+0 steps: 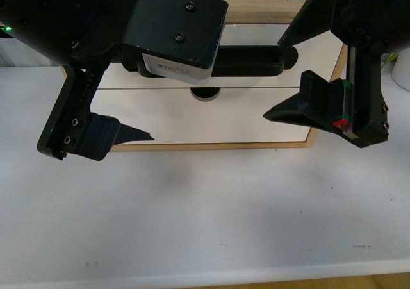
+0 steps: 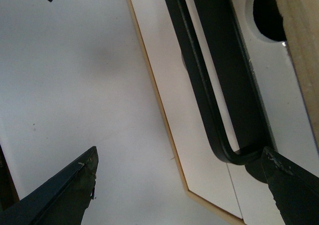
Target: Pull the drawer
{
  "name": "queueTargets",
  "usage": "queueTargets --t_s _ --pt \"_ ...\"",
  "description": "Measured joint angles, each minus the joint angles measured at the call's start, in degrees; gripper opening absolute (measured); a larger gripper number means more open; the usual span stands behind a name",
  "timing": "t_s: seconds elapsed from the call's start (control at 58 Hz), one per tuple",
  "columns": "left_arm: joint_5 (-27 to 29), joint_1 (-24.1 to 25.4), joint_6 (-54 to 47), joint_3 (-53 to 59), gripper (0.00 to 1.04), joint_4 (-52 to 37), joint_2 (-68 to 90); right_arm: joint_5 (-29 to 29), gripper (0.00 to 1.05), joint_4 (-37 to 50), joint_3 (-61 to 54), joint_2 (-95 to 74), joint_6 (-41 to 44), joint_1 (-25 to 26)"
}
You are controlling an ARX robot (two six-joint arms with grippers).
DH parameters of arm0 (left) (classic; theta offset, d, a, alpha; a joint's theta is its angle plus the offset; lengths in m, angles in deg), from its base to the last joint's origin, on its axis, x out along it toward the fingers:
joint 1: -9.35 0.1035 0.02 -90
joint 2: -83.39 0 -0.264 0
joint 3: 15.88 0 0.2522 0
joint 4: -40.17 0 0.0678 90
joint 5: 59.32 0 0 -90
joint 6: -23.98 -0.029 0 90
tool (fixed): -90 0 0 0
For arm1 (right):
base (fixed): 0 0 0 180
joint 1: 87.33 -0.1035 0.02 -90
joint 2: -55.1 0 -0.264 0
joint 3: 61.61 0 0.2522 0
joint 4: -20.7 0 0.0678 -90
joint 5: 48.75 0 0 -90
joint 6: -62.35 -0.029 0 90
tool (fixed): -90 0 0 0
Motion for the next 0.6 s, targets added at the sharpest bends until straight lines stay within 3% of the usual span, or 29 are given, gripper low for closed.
queueTargets --t_s 0.603 --pt "2.25 0.68 -2.34 -0.59 0.98 -2.05 2.60 0.39 0.96 2.19 3.28 -4.79 -1.07 -1.40"
